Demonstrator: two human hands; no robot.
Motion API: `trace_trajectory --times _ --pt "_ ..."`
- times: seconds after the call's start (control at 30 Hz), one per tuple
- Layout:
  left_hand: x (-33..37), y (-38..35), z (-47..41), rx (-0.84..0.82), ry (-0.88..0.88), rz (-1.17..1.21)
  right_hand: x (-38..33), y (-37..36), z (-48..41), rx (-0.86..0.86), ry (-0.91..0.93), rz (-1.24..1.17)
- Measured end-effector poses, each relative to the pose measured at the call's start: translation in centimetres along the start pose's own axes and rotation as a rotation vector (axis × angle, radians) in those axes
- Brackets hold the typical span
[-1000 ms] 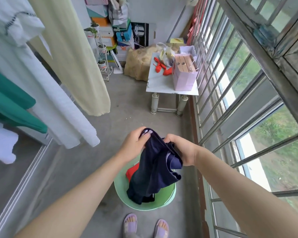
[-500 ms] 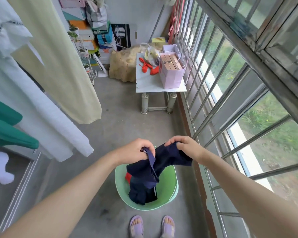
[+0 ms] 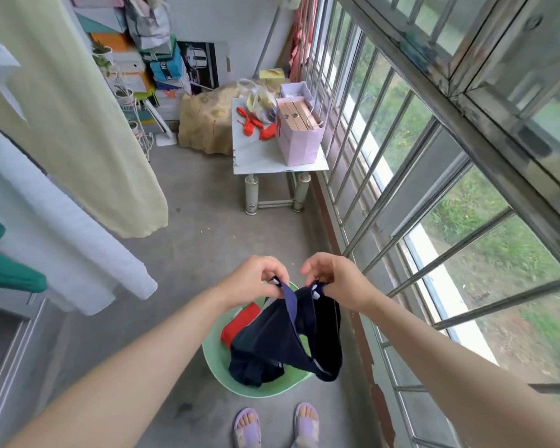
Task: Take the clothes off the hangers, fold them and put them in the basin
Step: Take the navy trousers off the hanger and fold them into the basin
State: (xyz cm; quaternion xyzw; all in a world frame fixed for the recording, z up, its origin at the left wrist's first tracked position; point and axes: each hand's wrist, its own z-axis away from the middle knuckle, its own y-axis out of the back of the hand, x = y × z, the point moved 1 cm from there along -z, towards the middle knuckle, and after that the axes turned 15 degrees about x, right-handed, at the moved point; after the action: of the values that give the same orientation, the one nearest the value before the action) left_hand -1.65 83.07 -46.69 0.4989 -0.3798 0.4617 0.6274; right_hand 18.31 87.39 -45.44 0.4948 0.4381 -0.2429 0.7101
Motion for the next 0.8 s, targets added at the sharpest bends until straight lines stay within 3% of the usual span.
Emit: trace_trajectory --times 0.2,0.43,0.6,0.8 --pt "0.3 -1.1 -0.5 -0.029 -0.058 -0.071 0.8 -0.3 -0.1 0.168 -0.058 -0.066" --pt "0.7 -1.9 -0.4 -0.053 -0.041 -0.035 -0.5 -0.5 -0.4 0.137 0.031 -0.066" --pt "0.4 -1.6 -0.5 -0.006 -0.044 -0.049 0.4 -0.1 -1.0 0.385 -0.077 0.031" --pt "-0.1 -1.7 -0.6 0.041 -0.08 -0.052 0.0 0.1 -0.6 0.195 -0.04 -0.036"
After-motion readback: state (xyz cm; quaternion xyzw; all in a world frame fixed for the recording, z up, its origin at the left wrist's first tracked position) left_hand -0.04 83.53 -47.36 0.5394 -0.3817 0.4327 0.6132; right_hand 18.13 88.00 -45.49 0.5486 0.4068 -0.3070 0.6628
